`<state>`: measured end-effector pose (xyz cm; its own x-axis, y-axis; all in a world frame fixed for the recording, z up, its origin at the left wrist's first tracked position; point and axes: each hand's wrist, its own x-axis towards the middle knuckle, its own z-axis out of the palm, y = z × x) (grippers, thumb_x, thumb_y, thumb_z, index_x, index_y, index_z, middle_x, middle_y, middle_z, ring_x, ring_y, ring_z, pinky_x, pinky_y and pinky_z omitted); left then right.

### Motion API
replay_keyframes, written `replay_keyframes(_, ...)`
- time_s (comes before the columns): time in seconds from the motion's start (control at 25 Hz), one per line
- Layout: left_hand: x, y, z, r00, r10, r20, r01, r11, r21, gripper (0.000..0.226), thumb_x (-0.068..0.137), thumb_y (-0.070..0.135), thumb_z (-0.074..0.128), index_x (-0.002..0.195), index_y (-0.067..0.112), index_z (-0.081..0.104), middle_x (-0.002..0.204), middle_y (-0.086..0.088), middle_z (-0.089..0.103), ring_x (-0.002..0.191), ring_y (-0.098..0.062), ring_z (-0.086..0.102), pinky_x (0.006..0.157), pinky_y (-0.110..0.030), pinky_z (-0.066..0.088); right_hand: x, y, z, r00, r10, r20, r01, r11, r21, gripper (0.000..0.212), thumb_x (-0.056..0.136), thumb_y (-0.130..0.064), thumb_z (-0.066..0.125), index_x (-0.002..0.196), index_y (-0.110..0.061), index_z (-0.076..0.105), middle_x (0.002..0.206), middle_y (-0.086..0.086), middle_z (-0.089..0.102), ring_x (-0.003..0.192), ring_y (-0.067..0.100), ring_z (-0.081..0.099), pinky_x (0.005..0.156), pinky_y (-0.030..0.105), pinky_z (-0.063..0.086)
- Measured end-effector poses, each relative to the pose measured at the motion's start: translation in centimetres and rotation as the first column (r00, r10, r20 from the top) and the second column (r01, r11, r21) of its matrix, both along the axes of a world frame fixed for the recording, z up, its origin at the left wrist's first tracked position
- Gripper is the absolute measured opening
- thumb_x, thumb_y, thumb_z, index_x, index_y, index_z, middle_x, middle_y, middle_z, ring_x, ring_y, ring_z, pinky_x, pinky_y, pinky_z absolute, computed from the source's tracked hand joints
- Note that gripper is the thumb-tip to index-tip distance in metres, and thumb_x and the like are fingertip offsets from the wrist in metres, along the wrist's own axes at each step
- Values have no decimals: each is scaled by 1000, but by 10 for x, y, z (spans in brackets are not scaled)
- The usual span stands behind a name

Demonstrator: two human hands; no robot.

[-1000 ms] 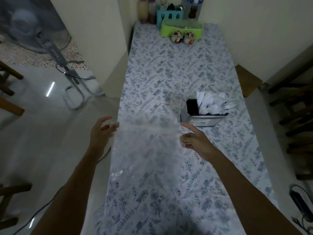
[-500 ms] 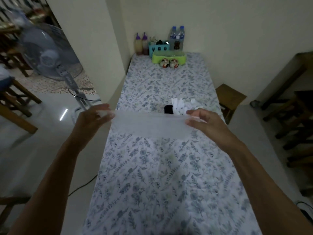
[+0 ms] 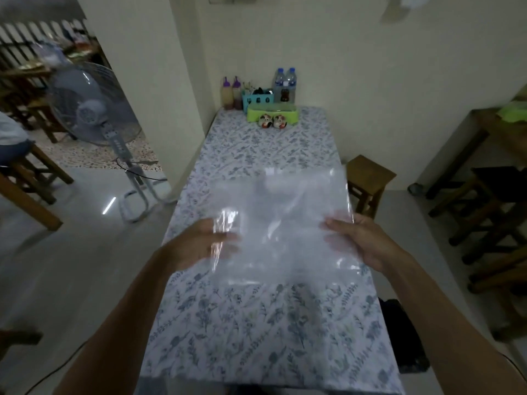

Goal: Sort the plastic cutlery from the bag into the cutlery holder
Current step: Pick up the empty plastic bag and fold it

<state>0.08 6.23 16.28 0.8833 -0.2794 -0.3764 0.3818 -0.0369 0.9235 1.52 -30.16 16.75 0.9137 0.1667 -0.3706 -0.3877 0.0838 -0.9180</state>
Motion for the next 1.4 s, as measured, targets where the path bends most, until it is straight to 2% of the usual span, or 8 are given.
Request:
replay_keyframes(0.16, -23, -21, -31, 998, 43, -42, -44, 999, -9, 34, 93, 10, 66, 126, 12, 60, 120, -17, 73, 98, -32, 74, 76, -34, 59, -19, -43, -20, 960, 256, -116, -259, 966, -19, 44, 91, -10, 69, 131, -26, 62, 123, 9, 72, 109, 31, 71, 89, 37, 56)
replay_keyframes(0.44, -26, -35, -28, 996, 87, 12, -87, 996, 21, 25, 100, 0, 51, 96, 7, 74, 101, 2, 77, 93, -29, 70, 62, -23, 57, -31, -69, -38, 988, 31, -149, -25, 999, 44, 24, 99, -2, 55, 115, -1, 72, 115, 14, 73, 85, 19, 74, 65, 26, 61)
replay_keyframes(0.56, -22, -36, -29, 986, 106, -132, -119, 988, -97, 35, 101, 19, 45, 84, 14, 76, 99, -2, 74, 87, -26, 72, 69, -32, 58, -33, -76, -38, 982, 50, -179, -41, 998, 57, 27, 97, -16, 55, 112, -5, 75, 109, 12, 69, 86, 25, 67, 69, 34, 61)
replay_keyframes(0.68, -18, -37, -34, 959, 50, -280, -121, 963, -240, 51, 104, 44, 38, 102, 11, 77, 117, -15, 72, 104, -40, 71, 85, -49, 56, -38, -80, -47, 977, 118, -178, -111, 993, 50, 29, 98, -26, 60, 119, -9, 70, 118, 14, 66, 95, 29, 67, 74, 38, 60)
replay_keyframes(0.76, -13, -40, -44, 978, -42, -204, 25, 996, -88, 24, 104, 28, 54, 119, 19, 69, 119, -11, 71, 102, -31, 72, 79, -47, 60, -40, -81, -61, 979, 169, -109, -178, 982, -71, 36, 91, -11, 72, 124, -22, 64, 127, 18, 59, 95, 26, 66, 75, 37, 56)
replay_keyframes(0.88, 2, -48, -65, 993, -74, -95, 87, 986, 141, 62, 85, -4, 75, 135, 27, 55, 112, -9, 64, 83, -17, 73, 71, -34, 62, -38, -84, -81, 980, 124, -155, -136, 988, -67, 71, 81, -4, 82, 137, -38, 54, 115, 17, 60, 101, 31, 67, 85, 39, 56)
replay_keyframes(1.04, 38, -59, -96, 994, -41, -98, 60, 977, 205, 56, 79, 1, 82, 127, 22, 63, 122, -11, 63, 82, -11, 74, 70, -33, 63, -38, -77, -95, 974, -18, -227, 10, 999, -38, 31, 84, -6, 77, 113, -4, 68, 100, 18, 73, 104, 39, 71, 65, 24, 56)
replay_keyframes(1.4, 100, -173, -146, 969, -246, -9, 239, 930, 279, 54, 78, 24, 85, 127, 28, 63, 114, -10, 70, 97, -24, 68, 81, -39, 57, -86, -142, -111, 893, -383, -235, 348, 920, -180, 26, 88, -8, 71, 115, -6, 73, 103, 19, 75, 93, 39, 69, 74, 37, 54)
